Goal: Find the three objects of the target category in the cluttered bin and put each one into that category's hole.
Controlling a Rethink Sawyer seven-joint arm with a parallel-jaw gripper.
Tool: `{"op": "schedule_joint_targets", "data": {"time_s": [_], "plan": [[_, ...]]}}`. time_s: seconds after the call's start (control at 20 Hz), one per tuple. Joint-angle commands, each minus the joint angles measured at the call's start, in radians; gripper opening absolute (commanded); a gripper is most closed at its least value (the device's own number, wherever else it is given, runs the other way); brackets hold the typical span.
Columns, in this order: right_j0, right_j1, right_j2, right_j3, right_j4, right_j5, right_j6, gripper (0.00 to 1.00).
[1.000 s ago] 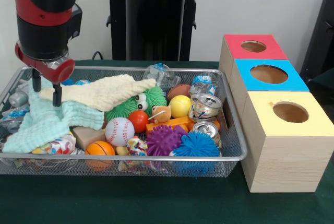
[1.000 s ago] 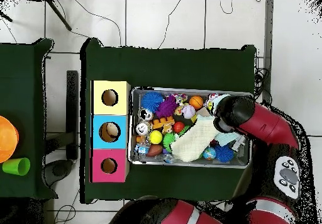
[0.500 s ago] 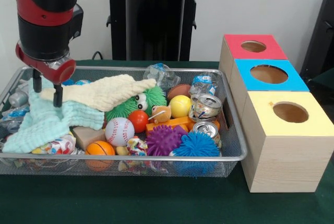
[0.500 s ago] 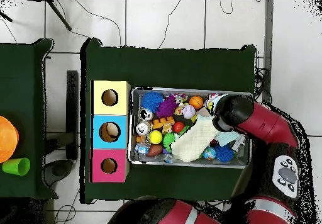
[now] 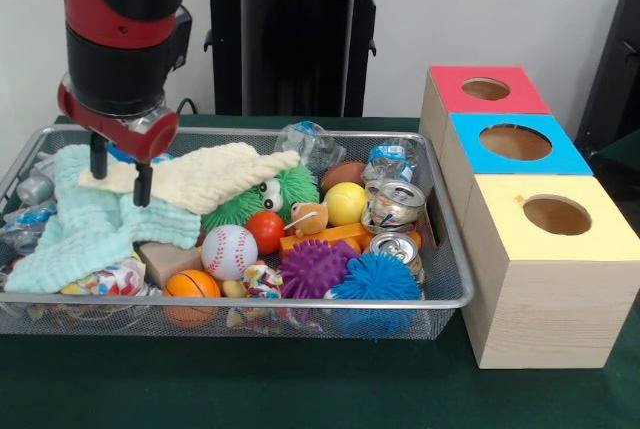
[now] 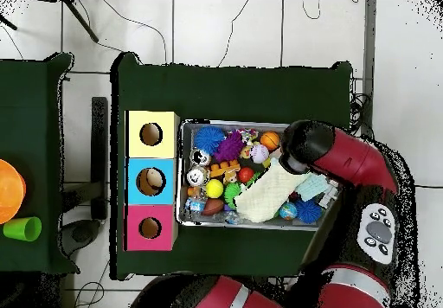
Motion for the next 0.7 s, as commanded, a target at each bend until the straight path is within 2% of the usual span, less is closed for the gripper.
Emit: {"op": "schedule_joint_targets", "data": {"time_s": [0.05, 0.35, 0.5, 0.7], "plan": [[0.02, 0.027, 0.056, -0.043, 0.04, 0.162, 0.207, 1.0], [0.016, 0.057, 0.06, -0.08, 0.051, 0.176, 0.211, 1.0], [0.009, 0.066, 0.071, -0.06, 0.055, 0.136, 0.205, 1.0], [0.013, 0.092, 0.072, -0.071, 0.059, 0.111, 0.218, 1.0]]}}
